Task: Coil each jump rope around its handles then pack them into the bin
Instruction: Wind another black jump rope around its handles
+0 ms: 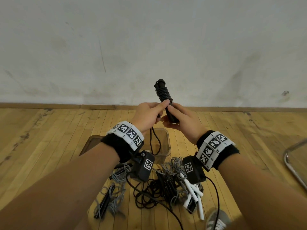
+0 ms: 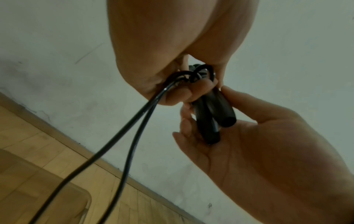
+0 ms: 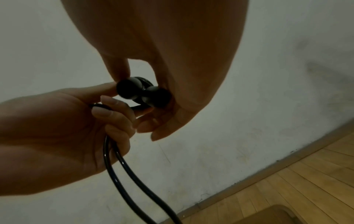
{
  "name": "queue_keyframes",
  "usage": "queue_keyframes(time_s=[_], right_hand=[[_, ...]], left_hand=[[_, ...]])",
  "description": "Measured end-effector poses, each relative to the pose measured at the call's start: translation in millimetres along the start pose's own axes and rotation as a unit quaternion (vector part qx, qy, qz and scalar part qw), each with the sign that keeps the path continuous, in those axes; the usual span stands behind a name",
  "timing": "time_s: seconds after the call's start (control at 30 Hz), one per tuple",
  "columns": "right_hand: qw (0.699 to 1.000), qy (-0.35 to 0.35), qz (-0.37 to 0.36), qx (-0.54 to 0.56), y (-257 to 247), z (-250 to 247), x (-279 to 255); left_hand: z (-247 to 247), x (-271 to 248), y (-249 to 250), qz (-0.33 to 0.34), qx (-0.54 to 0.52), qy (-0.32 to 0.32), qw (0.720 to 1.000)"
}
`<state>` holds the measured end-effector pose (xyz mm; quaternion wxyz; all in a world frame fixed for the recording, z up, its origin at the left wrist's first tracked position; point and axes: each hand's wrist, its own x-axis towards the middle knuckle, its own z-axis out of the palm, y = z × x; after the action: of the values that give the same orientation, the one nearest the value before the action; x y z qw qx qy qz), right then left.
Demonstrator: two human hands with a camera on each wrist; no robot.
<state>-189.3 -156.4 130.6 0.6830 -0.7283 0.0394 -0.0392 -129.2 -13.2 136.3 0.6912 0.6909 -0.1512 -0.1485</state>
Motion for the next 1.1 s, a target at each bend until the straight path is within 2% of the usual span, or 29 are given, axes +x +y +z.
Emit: queue_keyframes(time_s=[0.17, 0.3, 0.47, 0.8, 0.97, 1.1], right_hand=[[0.998, 0.027, -0.047, -0.029, -4, -7, 0], [0.987, 0.042, -0.095, -0.119, -1, -12, 1], [0.966, 0.092, -0.126, -0.205, 5, -14, 4], [0.936, 0.149, -0.103, -0.303, 8, -19, 9], [0.935, 0.163, -0.088, -0.301, 5, -24, 8], [0.931, 0.154, -0.096, -0.316, 3, -25, 6]], left_hand=[[-2, 0, 0, -0.001, 0.008, -0.01, 1.0], [-3, 0, 0, -0.011, 0.007, -0.019, 1.0], [0, -1, 1, -0.022, 0.02, -0.015, 0.999], [-1, 2, 1, -0.043, 0.04, -0.02, 0.998], [2, 0, -1, -0.041, 0.019, -0.067, 0.997], [4, 1, -2, -0.037, 0.022, -0.053, 0.998]])
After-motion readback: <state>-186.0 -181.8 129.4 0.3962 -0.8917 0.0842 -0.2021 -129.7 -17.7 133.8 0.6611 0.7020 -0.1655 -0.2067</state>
